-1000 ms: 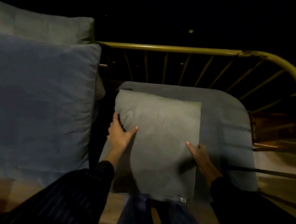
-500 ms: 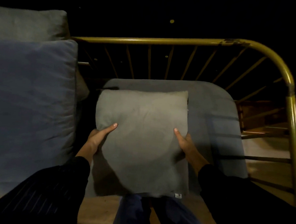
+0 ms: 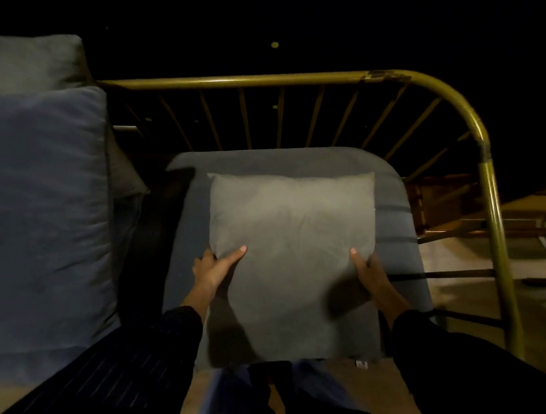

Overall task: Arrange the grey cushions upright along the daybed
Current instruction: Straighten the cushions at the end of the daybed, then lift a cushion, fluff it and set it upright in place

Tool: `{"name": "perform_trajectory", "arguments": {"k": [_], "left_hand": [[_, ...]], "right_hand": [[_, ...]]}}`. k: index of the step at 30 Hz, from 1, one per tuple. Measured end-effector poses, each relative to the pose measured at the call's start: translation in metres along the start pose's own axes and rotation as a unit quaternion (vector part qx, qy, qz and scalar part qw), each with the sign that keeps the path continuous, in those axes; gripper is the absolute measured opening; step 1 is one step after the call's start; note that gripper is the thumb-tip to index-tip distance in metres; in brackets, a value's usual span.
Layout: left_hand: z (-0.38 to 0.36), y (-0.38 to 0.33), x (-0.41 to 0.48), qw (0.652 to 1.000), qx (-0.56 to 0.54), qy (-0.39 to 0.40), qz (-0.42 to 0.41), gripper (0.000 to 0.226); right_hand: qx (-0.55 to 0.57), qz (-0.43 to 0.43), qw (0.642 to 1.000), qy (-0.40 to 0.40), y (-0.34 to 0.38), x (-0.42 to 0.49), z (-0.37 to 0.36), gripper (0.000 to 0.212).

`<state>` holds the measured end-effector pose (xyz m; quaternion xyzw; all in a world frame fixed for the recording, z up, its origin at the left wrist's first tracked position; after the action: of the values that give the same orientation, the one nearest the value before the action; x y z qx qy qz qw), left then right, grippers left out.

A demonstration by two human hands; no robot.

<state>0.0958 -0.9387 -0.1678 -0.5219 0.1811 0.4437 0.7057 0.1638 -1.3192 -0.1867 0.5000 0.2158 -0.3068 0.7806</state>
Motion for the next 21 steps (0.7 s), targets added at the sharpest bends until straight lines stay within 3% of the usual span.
{"name": "perform_trajectory", "arguments": {"k": [2, 4, 8, 12, 14, 18, 21], "left_hand": [[-0.002, 0.006, 0.000, 0.999, 0.051, -0.003, 0.006, 0.097], [-0.003, 0.010, 0.004, 0.997, 0.072, 0.001, 0.010, 0.094], [0.003, -0.005, 0.003, 0.996, 0.090, -0.008, -0.015, 0.089], [0.048, -0.054, -0.016, 0.978, 0.099, -0.097, -0.155, 0.041], [0.092, -0.089, -0.033, 0.958, 0.093, -0.145, -0.230, 0.029], [0.219, -0.134, -0.070, 0.899, 0.065, -0.274, -0.337, 0.022], [0.321, -0.143, -0.096, 0.849, 0.079, -0.384, -0.353, 0.023]], "right_hand": [[-0.021, -0.010, 1.000, 0.011, -0.012, 0.014, -0.006, 0.082], [-0.046, -0.018, 0.999, 0.018, -0.001, 0.011, -0.008, 0.077], [-0.155, -0.067, 0.984, -0.055, 0.017, 0.002, -0.002, 0.062], [-0.255, -0.013, 0.954, -0.155, 0.080, -0.033, -0.033, 0.045], [-0.269, 0.063, 0.948, -0.156, 0.121, -0.051, -0.070, 0.045], [-0.229, 0.175, 0.957, 0.014, 0.192, -0.084, -0.180, 0.053], [-0.172, 0.213, 0.946, 0.173, 0.244, -0.128, -0.270, 0.056]]}}
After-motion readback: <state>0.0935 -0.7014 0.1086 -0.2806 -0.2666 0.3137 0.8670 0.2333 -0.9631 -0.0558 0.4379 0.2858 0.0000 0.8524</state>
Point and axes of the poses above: each hand's wrist, its own x-axis towards the middle knuckle, its own z-axis out of the back of the hand, y = z × x, the point moved 9 cm from there along x, towards the middle knuckle, and after that the axes turned 4 degrees about -z, right-handed, at the moved point
